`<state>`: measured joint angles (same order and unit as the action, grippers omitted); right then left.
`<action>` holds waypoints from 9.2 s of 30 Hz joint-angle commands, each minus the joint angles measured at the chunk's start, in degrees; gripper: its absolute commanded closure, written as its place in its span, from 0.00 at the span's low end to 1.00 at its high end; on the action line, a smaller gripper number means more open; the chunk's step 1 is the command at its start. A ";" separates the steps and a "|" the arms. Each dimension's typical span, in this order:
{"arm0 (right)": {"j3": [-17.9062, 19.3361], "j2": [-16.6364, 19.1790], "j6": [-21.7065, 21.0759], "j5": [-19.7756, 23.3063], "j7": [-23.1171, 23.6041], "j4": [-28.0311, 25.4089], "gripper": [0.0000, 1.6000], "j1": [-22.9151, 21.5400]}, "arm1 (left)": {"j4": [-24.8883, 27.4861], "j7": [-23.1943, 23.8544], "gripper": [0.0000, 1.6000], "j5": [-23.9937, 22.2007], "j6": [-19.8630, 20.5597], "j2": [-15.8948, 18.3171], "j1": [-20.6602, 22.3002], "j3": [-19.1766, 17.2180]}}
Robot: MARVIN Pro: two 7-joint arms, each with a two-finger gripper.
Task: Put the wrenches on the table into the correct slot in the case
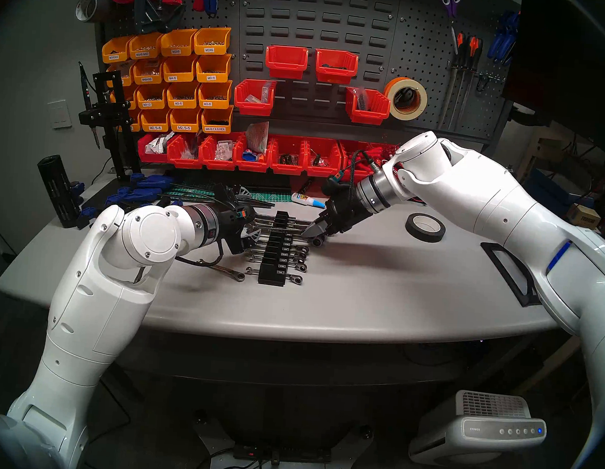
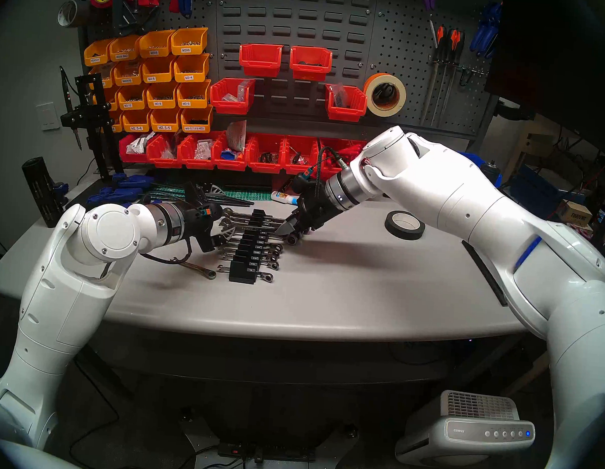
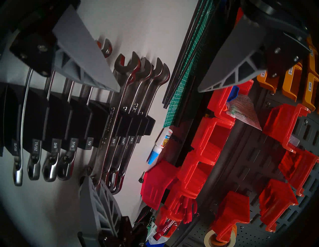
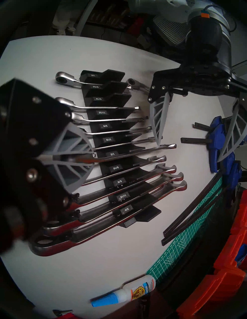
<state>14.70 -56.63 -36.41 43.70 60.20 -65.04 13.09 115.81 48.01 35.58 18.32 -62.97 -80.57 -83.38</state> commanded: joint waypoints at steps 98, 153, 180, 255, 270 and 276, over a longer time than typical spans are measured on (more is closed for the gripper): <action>14.51 22.68 23.84 11.94 -21.01 -30.43 0.00 16.93 | 7.73 -7.01 0.00 -24.42 4.42 -20.66 0.55 -17.24; 5.11 -4.25 8.29 1.19 -18.60 -23.82 0.15 8.09 | 6.82 -10.57 0.00 -24.10 4.66 -22.35 2.87 -17.25; 0.97 -10.84 1.10 -2.50 -16.76 -18.33 0.33 6.67 | 7.23 -9.52 0.00 -25.00 4.05 -21.13 2.46 -17.95; 4.90 -7.07 -7.23 -2.82 -11.84 -24.12 1.00 1.50 | 7.84 -7.07 0.00 -27.05 4.64 -20.57 3.49 -20.69; 9.79 2.84 -14.64 1.53 -16.24 -30.70 1.00 4.53 | 7.09 -7.04 0.00 -27.28 4.71 -20.97 3.76 -20.45; 10.69 4.60 -15.97 2.89 -17.19 -31.62 1.00 5.51 | 6.75 -7.09 0.00 -27.15 4.66 -21.12 3.75 -20.10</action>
<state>22.46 -55.31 -51.42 44.94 44.11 -95.03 18.27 121.66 41.03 8.79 23.21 -83.94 -78.69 -103.91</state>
